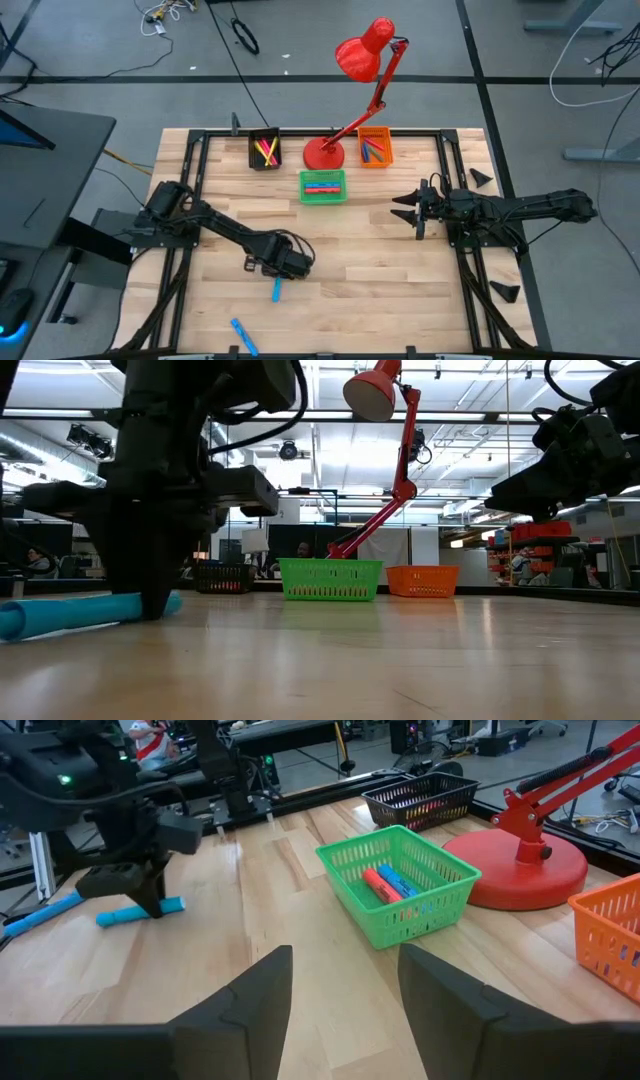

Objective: Pick & Place Markers
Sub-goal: Put the big blue highlighter into the green basket

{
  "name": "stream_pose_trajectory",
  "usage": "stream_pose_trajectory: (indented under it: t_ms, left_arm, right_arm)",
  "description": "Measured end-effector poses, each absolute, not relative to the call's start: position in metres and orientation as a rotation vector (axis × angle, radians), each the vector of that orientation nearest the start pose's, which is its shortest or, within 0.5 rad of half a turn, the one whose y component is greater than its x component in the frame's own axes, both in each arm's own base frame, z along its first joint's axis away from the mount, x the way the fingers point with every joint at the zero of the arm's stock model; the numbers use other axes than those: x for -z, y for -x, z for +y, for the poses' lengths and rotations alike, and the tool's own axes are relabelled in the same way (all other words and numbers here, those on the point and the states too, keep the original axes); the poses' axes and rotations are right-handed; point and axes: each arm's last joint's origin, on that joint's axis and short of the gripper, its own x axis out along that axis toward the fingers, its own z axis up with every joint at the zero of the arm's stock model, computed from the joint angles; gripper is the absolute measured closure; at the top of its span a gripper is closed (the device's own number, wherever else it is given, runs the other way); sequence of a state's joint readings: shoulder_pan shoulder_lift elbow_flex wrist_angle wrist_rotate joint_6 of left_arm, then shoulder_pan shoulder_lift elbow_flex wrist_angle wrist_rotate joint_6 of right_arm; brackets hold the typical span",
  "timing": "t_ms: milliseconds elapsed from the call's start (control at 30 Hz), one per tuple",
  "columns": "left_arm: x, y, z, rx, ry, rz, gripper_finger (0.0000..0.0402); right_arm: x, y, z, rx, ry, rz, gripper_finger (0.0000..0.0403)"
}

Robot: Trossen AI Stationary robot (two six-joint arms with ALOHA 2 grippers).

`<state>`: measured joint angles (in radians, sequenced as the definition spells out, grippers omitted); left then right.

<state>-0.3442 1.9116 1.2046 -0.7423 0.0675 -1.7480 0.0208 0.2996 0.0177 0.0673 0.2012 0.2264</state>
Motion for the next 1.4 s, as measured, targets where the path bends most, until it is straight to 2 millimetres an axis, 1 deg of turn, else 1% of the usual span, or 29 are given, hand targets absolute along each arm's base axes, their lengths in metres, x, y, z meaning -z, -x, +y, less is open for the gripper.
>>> stream_pose_trajectory:
  t_ms: [67,300,467,600,733,800,900,1200,1300,1400]
  left_arm:
    - [-0.146,-0.324,-0.114,-0.902,1.133,1.297,0.0337]
    - [-0.171,-0.325,-0.1,-0.587,0.906,1.345,0.0337]
    - [-0.184,-0.323,-0.091,-0.399,0.788,1.38,0.0337]
    - [-0.191,-0.32,-0.088,-0.25,0.68,1.407,0.0337]
    - [-0.196,-0.318,-0.09,-0.047,0.524,1.433,0.0337]
    - [-0.201,-0.317,-0.09,0.023,0.448,1.462,0.0337]
    - [-0.211,-0.319,-0.091,0.098,0.349,1.459,0.0337]
    - [-0.247,-0.325,-0.091,0.23,0.097,1.414,0.0337]
    - [-0.259,-0.327,-0.086,0.247,-0.008,1.4,0.0337]
    - [-0.27,-0.33,-0.077,0.256,-0.093,1.375,0.0337]
  right_arm:
    - [-0.15,-0.114,-0.003,0.203,-0.201,0.192,0.0218]
    - [-0.151,-0.114,-0.003,0.203,-0.201,0.191,0.0218]
    - [-0.151,-0.114,-0.003,0.203,-0.201,0.191,0.0218]
    - [-0.151,-0.114,-0.003,0.203,-0.201,0.192,0.0218]
    - [-0.151,-0.114,-0.003,0.203,-0.201,0.191,0.0218]
    - [-0.151,-0.114,-0.003,0.203,-0.201,0.191,0.0218]
    - [-0.151,-0.114,-0.003,0.203,-0.201,0.19,0.0218]
    - [-0.151,-0.114,-0.003,0.202,-0.201,0.188,0.0218]
    - [-0.151,-0.114,-0.003,0.202,-0.202,0.189,0.0218]
    - [-0.151,-0.114,-0.003,0.202,-0.201,0.189,0.0218]
